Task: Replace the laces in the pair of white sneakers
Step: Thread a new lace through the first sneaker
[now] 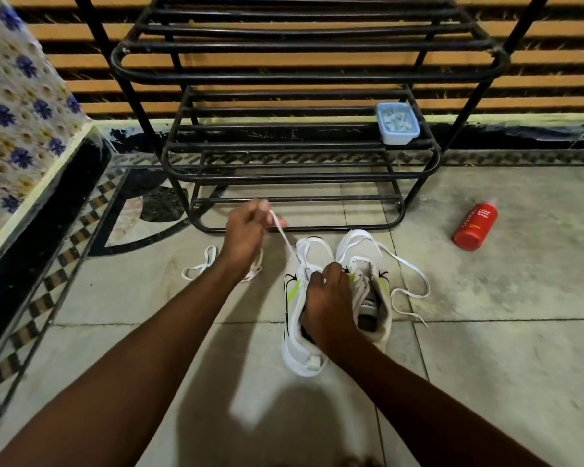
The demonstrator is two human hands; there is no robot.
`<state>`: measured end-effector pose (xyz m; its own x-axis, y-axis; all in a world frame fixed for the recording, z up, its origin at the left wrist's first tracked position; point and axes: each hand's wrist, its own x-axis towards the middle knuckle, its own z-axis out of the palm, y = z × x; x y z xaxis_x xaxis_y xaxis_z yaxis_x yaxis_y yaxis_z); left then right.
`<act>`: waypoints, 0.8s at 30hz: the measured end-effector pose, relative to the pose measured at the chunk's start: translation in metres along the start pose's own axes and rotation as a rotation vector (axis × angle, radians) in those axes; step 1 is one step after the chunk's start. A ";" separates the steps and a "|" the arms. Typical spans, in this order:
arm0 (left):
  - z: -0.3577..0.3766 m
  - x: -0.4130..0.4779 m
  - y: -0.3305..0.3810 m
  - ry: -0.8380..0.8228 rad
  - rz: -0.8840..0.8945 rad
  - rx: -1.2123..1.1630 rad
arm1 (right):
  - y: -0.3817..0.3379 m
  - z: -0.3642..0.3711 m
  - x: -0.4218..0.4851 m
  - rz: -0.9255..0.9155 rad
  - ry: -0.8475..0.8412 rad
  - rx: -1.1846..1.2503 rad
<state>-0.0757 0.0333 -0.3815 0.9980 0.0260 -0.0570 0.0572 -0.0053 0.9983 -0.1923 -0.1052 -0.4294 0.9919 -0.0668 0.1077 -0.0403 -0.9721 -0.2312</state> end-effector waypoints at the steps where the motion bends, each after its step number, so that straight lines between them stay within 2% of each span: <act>1: 0.003 -0.001 0.001 0.044 -0.141 -0.249 | 0.000 0.001 0.000 -0.011 0.011 0.013; 2: 0.002 -0.004 -0.001 0.048 -0.185 -0.289 | 0.001 0.003 0.000 -0.019 0.019 0.025; 3: -0.001 -0.007 -0.004 0.007 -0.107 -0.140 | 0.001 0.004 0.000 -0.022 0.020 0.037; 4: -0.007 -0.008 -0.010 -0.073 0.062 0.164 | 0.000 0.005 0.001 -0.025 0.015 0.045; 5: -0.012 -0.012 -0.015 -0.217 0.232 0.503 | 0.000 0.005 0.001 -0.033 0.008 0.041; 6: -0.015 -0.012 -0.022 -0.381 0.329 0.773 | -0.001 0.004 0.001 -0.044 0.003 0.028; 8: -0.016 -0.013 -0.026 -0.604 0.340 1.136 | -0.002 0.002 0.002 -0.066 0.015 0.002; 10: -0.007 -0.009 -0.022 -0.537 0.446 1.317 | -0.002 0.001 0.003 -0.079 0.025 -0.004; 12: -0.003 -0.007 -0.013 -0.391 0.529 1.217 | -0.001 0.002 0.003 -0.069 0.016 0.006; 16: -0.010 0.002 0.015 -0.025 0.350 0.601 | 0.000 0.006 0.003 -0.036 0.000 0.017; 19: -0.007 0.001 0.027 -0.007 0.164 0.140 | -0.002 0.004 0.005 -0.059 0.009 0.007; 20: -0.004 -0.004 0.028 -0.032 0.097 0.074 | -0.002 0.005 0.005 -0.068 0.008 -0.001; 21: -0.004 -0.007 0.023 -0.049 0.090 0.070 | -0.002 0.006 0.005 -0.070 -0.005 -0.005; 22: -0.004 -0.010 0.018 -0.079 0.154 0.188 | -0.002 0.007 0.005 -0.064 -0.021 -0.007; 24: -0.009 -0.007 0.006 -0.217 0.397 0.673 | -0.001 0.008 0.006 -0.038 -0.055 -0.022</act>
<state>-0.0829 0.0418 -0.3750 0.9260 -0.2982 0.2314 -0.3679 -0.5754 0.7305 -0.1851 -0.1027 -0.4367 0.9979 -0.0175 0.0624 -0.0042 -0.9785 -0.2064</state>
